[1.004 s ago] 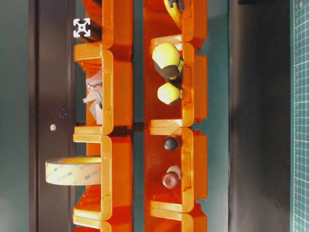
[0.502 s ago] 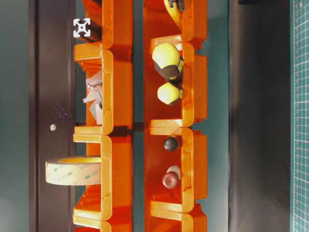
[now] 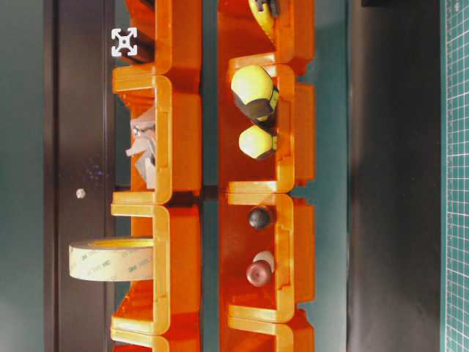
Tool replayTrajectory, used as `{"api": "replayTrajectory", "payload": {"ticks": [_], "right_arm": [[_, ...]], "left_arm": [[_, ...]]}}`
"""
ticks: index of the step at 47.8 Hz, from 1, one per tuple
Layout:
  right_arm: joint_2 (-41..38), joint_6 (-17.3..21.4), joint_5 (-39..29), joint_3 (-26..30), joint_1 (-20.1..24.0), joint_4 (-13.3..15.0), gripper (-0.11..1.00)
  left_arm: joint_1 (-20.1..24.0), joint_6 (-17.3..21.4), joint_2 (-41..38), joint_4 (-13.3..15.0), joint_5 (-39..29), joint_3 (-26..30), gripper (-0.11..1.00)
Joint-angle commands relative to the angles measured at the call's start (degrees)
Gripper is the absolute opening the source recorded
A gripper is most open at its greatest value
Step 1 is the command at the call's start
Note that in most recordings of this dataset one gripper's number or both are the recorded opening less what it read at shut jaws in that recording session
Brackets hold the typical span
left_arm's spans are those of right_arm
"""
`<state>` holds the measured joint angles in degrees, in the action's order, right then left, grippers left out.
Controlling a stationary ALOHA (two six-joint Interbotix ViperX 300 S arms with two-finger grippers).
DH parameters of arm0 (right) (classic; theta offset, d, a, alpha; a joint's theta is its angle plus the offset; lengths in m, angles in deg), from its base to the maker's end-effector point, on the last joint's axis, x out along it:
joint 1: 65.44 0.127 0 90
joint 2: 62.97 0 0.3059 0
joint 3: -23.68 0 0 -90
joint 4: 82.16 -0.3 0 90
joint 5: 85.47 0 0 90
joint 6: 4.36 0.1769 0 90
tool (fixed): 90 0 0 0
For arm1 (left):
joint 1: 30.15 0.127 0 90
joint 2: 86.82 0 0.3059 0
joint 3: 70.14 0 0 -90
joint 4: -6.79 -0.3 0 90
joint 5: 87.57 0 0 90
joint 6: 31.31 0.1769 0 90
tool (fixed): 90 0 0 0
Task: Pick cutter from container rack with right arm.
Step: 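Close the right gripper on the yellow cutter's handle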
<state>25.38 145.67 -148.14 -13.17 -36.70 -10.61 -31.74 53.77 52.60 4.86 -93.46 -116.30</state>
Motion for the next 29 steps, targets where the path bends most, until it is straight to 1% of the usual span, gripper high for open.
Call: {"api": "replayTrajectory", "payload": {"ticks": [1, 7, 13, 22, 26, 28, 29], "right_arm": [[0.26, 0.26, -0.09, 0.88, -0.35, 1.14, 0.72], [-0.09, 0.26, -0.09, 1.32, -0.35, 1.58, 0.70], [-0.09, 0.44, 1.14, 1.41, -0.35, 1.58, 0.64], [-0.09, 0.44, 3.60, 1.32, -0.79, 1.32, 0.43], [-0.18, 0.53, 3.52, 1.58, -0.88, 1.23, 0.33], [-0.26, 0.53, 3.52, 1.67, -0.88, 1.32, 0.26], [-0.26, 0.53, 3.52, 1.85, -0.88, 1.23, 0.25]], "left_arm": [[-0.18, -0.09, -0.26, -0.09, 0.26, 1.32, 0.00], [-0.18, -0.18, -0.18, -0.09, 0.35, 1.32, 0.00], [-0.18, -0.18, -0.18, -0.09, 0.26, 1.32, 0.00], [-0.18, -0.09, -0.18, -0.09, 0.35, 1.32, 0.00], [-0.18, -0.18, -0.18, -0.09, 0.35, 1.32, 0.00], [-0.18, -0.18, -0.18, -0.09, 0.26, 1.41, 0.00], [-0.18, -0.18, -0.18, -0.09, 0.35, 1.41, 0.00]]}}
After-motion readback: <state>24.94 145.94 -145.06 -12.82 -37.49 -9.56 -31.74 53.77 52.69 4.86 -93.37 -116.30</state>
